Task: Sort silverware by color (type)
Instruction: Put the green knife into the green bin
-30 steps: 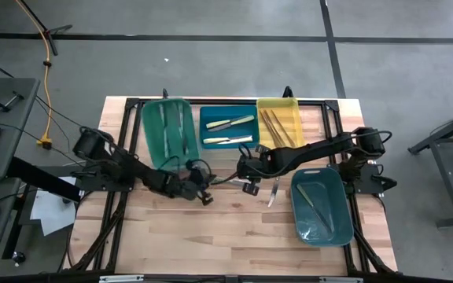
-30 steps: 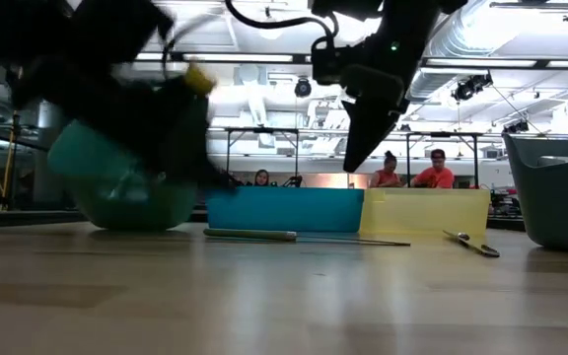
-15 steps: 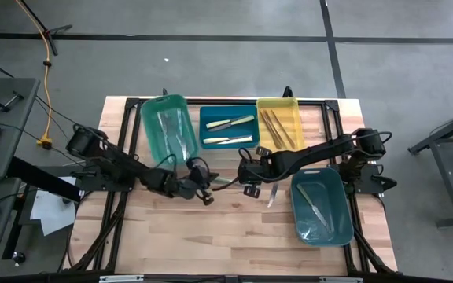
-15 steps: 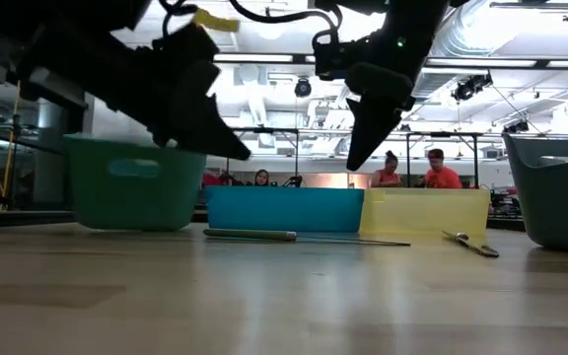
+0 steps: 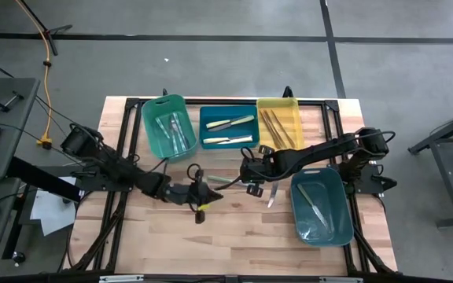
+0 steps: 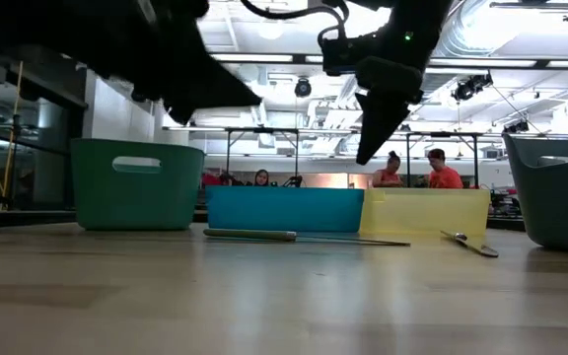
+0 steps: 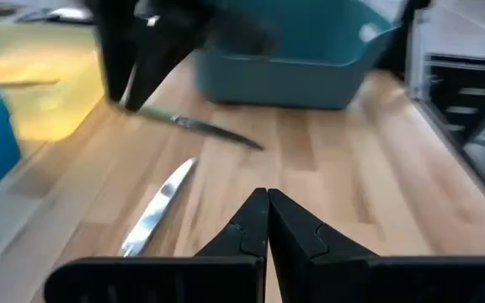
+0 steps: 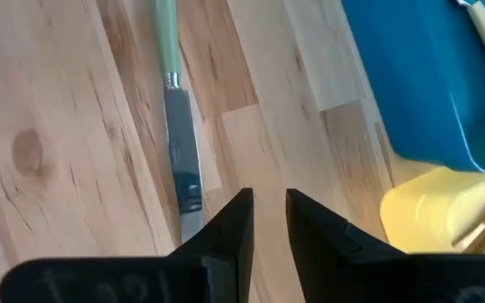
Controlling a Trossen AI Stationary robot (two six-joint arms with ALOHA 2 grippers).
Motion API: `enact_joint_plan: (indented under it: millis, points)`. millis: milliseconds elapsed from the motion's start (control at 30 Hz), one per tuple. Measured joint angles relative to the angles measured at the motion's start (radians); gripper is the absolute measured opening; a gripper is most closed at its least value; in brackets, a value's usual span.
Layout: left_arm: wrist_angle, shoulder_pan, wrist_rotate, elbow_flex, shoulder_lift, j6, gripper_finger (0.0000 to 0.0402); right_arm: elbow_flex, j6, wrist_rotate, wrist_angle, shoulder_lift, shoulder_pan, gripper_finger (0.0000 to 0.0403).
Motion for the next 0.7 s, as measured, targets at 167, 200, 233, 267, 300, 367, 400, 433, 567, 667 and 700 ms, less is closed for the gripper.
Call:
enact_joint_plan:
  millis: [167, 200, 233, 267, 300, 367, 400, 433, 567, 667, 700]
  points:
    - [0.078, -0.024, -0.250, -0.001, 0.131, -0.179, 0.0000, 0.000, 0.016, 0.017, -0.002, -0.001, 0.000, 0.0066]
    - [0.090, -0.028, -0.297, 0.000, 0.165, -0.220, 0.0000, 0.000, 0.021, 0.027, -0.003, -0.001, 0.000, 0.0066]
    - [0.092, -0.031, -0.339, 0.012, 0.204, -0.259, 0.0000, 0.000, 0.023, 0.038, -0.008, -0.001, 0.000, 0.0066]
    - [0.092, -0.035, -0.382, 0.023, 0.237, -0.296, 0.0000, 0.000, 0.024, 0.046, -0.010, -0.001, 0.001, 0.0066]
    - [0.088, -0.043, -0.440, 0.027, 0.260, -0.332, 0.0000, 0.000, 0.024, 0.055, -0.010, -0.001, 0.001, 0.0066]
    - [0.090, -0.057, -0.548, 0.052, 0.305, -0.378, 0.0000, 0.000, 0.024, 0.065, -0.017, -0.002, 0.001, 0.0066]
    - [0.090, -0.062, -0.597, 0.056, 0.317, -0.392, 0.0000, 0.000, 0.024, 0.070, -0.024, -0.002, 0.001, 0.0066]
    - [0.086, -0.067, -0.653, 0.058, 0.325, -0.400, 0.0000, 0.000, 0.024, 0.077, -0.026, -0.002, 0.001, 0.0066]
    - [0.072, -0.065, -0.707, 0.070, 0.347, -0.459, 0.0000, 0.000, 0.027, 0.080, -0.042, -0.002, 0.003, 0.0066]
    - [0.015, -0.056, -0.699, 0.071, 0.370, -0.532, 0.0000, 0.000, 0.027, 0.083, -0.064, -0.002, 0.005, 0.0066]
    - [-0.011, -0.054, -0.715, 0.069, 0.374, -0.554, 0.0000, 0.000, 0.029, 0.083, -0.060, -0.002, 0.005, 0.0066]
